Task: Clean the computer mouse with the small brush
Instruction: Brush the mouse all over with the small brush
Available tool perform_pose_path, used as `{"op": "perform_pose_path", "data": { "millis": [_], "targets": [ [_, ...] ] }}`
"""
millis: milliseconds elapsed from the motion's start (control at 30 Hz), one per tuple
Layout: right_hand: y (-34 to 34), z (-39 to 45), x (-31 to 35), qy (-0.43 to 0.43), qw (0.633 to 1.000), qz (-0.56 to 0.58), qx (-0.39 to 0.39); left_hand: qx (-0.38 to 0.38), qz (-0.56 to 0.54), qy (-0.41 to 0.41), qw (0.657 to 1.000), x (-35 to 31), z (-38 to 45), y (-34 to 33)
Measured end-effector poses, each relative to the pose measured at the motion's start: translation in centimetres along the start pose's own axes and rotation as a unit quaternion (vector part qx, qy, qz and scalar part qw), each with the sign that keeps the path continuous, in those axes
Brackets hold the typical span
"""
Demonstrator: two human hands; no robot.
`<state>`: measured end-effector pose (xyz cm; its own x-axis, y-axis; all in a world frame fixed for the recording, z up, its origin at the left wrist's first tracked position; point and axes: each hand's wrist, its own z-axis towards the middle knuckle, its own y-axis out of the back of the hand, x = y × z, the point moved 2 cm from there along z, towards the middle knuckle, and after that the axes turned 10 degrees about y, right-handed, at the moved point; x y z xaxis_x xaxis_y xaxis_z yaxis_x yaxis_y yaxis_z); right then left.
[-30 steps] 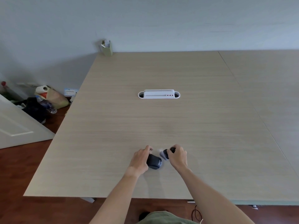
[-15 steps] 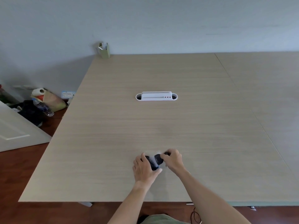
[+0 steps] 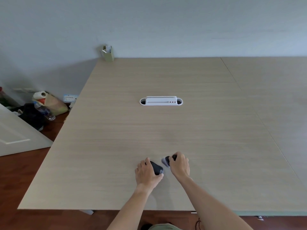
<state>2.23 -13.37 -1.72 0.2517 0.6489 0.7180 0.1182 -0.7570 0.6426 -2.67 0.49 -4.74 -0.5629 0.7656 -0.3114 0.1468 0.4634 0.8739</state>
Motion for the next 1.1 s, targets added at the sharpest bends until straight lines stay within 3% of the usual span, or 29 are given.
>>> {"op": "perform_pose_path", "data": {
  "millis": [200,333,500,667,800,1000,1100],
  "targets": [
    [-0.7,0.1,0.2,0.02,0.997,0.046,0.064,0.055,0.018,-0.048,0.997,-0.5,0.6,0.7],
    [-0.7,0.2,0.3,0.024,0.999,0.038,0.03,0.085,0.017,-0.067,0.994,0.0,0.8,1.2],
    [-1.3,0.2,0.5,0.019,0.996,0.054,0.066,0.102,-0.004,-0.08,0.992,0.0,0.7,1.7],
    [-1.1,0.4,0.8,0.025,0.998,0.052,0.014,0.102,-0.005,-0.092,0.991,-0.1,1.1,2.1],
    [-1.3,0.3,1.2,0.034,0.994,0.078,0.062,0.105,-0.031,-0.102,0.989,0.1,1.3,2.1],
    [-1.1,0.0,0.4,0.023,0.999,0.039,0.007,0.163,-0.033,-0.089,0.982,0.2,1.3,2.4],
    [-1.2,0.1,0.5,0.029,0.998,0.053,0.032,0.182,-0.056,-0.087,0.978,0.3,1.1,2.7]
  ]
}}
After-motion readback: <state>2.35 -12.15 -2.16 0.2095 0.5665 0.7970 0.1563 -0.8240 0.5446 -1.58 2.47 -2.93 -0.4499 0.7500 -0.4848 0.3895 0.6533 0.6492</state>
